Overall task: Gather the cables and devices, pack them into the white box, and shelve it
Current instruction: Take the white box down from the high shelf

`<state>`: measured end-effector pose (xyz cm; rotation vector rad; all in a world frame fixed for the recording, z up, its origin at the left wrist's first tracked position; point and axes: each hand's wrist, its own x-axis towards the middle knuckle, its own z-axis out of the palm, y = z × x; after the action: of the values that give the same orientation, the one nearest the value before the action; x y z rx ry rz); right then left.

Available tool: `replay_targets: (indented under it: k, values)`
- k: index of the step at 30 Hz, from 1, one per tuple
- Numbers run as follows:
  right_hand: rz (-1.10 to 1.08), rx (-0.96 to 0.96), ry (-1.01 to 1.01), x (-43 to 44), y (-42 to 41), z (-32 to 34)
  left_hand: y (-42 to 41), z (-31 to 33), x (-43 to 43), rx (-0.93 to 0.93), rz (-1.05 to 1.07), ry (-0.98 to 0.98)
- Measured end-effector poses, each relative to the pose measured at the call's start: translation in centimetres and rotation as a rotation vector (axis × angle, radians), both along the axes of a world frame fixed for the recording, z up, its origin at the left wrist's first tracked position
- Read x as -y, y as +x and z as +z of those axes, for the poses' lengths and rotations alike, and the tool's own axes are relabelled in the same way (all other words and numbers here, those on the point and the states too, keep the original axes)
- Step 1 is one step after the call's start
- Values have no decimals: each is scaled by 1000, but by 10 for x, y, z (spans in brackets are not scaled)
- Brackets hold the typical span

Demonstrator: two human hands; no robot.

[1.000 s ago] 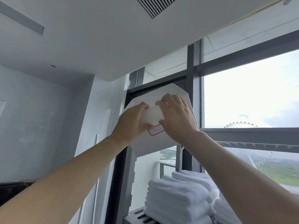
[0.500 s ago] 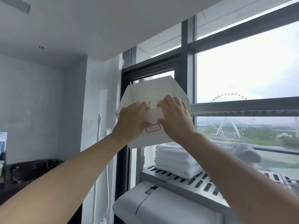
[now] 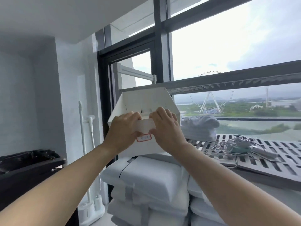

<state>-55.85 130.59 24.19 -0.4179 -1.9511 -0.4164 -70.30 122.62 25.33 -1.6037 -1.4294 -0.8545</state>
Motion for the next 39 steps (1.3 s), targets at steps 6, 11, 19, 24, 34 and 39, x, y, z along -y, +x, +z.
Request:
replay_targets:
  k: [6, 11, 19, 24, 34, 39]
  values:
    - [-67, -2, -39, -31, 78, -32, 78, -27, -37, 38, -74, -50]
    - [-113, -14, -69, -56, 147, -47, 140, -40, -74, 27, -126, -78]
    - [-199, -27, -64, -92, 248, -56, 232, -51, -128, 5, -170, -65]
    - [-273, -55, -44, -111, 308, -64, 289, -56, -157, -1, -237, -75]
    - [-484, -101, -50, -158, 425, -79, 406, -65, -225, 14, -457, -120]
    - [-585, -102, -51, -188, 473, -80, 453, -70, -274, 34, -560, -152]
